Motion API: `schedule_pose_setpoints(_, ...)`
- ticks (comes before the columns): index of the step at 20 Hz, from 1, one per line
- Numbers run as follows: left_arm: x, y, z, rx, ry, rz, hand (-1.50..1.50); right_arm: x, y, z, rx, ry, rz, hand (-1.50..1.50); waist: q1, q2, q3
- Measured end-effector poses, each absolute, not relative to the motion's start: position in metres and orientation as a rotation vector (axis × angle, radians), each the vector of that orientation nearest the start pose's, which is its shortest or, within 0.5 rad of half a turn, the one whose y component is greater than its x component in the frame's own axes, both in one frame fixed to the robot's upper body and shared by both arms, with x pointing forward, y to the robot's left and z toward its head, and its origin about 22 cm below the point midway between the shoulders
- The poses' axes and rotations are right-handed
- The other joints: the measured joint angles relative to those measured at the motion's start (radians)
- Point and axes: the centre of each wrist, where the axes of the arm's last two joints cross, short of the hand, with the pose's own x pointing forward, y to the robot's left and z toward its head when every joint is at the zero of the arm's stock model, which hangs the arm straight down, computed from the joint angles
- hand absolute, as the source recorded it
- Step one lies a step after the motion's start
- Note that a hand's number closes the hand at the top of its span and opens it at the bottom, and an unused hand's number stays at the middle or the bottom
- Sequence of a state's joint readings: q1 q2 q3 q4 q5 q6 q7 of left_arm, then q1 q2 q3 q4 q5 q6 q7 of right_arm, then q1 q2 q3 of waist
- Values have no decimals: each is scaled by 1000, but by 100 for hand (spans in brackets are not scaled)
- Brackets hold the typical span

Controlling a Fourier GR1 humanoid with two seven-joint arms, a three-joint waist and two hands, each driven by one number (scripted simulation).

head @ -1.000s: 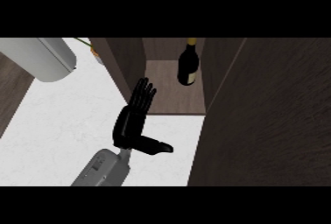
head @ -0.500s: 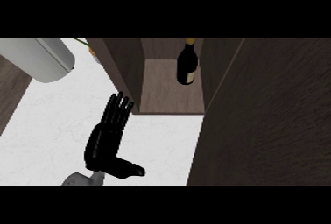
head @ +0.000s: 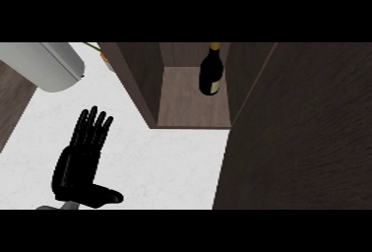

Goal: Pick up the wine, place it into the cabinet and close the cabinet

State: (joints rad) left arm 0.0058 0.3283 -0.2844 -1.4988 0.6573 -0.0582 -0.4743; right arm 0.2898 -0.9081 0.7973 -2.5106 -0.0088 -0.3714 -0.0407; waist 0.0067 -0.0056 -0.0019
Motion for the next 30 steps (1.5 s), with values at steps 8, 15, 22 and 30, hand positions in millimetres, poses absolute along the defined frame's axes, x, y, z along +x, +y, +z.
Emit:
schedule_pose_setpoints(8, 228, 295, 5, -418, -1841, 157, -150, 74, -195, 141, 349, -1757, 734, 150, -2, 0, -2)
schedule_pose_setpoints(15, 224, 332, 12, -412, -1846, 146, -150, 77, -193, 144, 352, -1744, 777, 150, 3, 2, -3)
schedule_pose_setpoints(22, 225, 349, 20, -426, -1848, 124, -150, 85, -190, 149, 359, -1773, 810, 150, 22, 7, -5)
schedule_pose_setpoints(30, 229, 362, 27, -440, -1849, 102, -150, 105, -184, 161, 328, -1858, 804, 150, 56, 14, -7)
